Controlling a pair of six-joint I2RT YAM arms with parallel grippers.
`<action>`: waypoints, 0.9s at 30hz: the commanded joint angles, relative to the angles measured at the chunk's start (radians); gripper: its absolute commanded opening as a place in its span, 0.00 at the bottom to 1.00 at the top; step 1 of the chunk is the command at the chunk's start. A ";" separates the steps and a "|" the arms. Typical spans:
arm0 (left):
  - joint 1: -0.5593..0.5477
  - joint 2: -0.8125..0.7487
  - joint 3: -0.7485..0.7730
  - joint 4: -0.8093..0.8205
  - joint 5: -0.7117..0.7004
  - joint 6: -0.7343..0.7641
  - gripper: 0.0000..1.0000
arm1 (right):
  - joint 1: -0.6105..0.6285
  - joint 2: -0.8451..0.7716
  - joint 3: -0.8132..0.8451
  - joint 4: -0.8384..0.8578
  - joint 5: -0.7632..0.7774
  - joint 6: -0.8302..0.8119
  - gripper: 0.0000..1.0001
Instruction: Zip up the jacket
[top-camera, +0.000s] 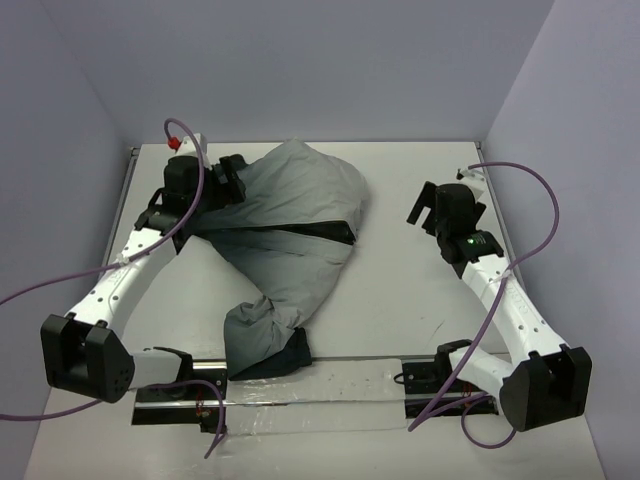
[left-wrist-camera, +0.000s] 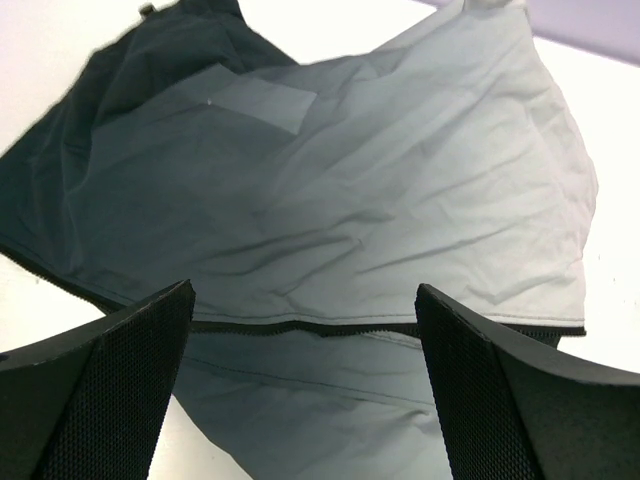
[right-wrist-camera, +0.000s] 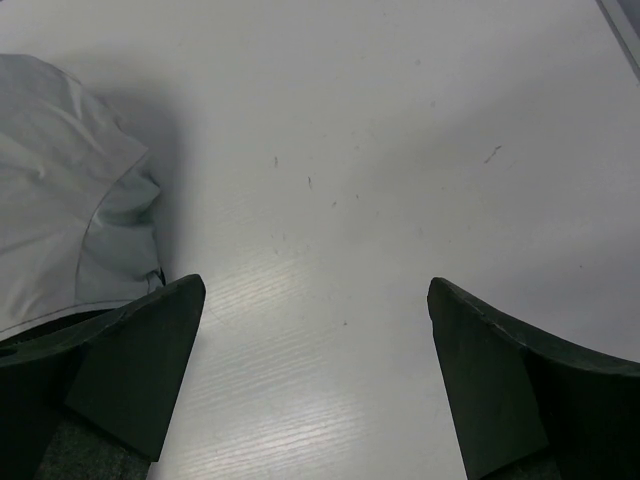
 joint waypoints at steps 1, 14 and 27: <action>0.001 0.066 0.055 -0.059 0.045 -0.004 0.98 | 0.010 -0.006 0.038 0.004 0.008 0.010 1.00; 0.000 0.036 -0.141 -0.268 -0.057 -0.249 0.95 | 0.049 -0.024 0.023 0.013 -0.102 0.012 1.00; -0.186 -0.098 -0.271 -0.385 0.226 -0.281 0.99 | 0.142 0.005 0.049 0.001 -0.044 0.037 1.00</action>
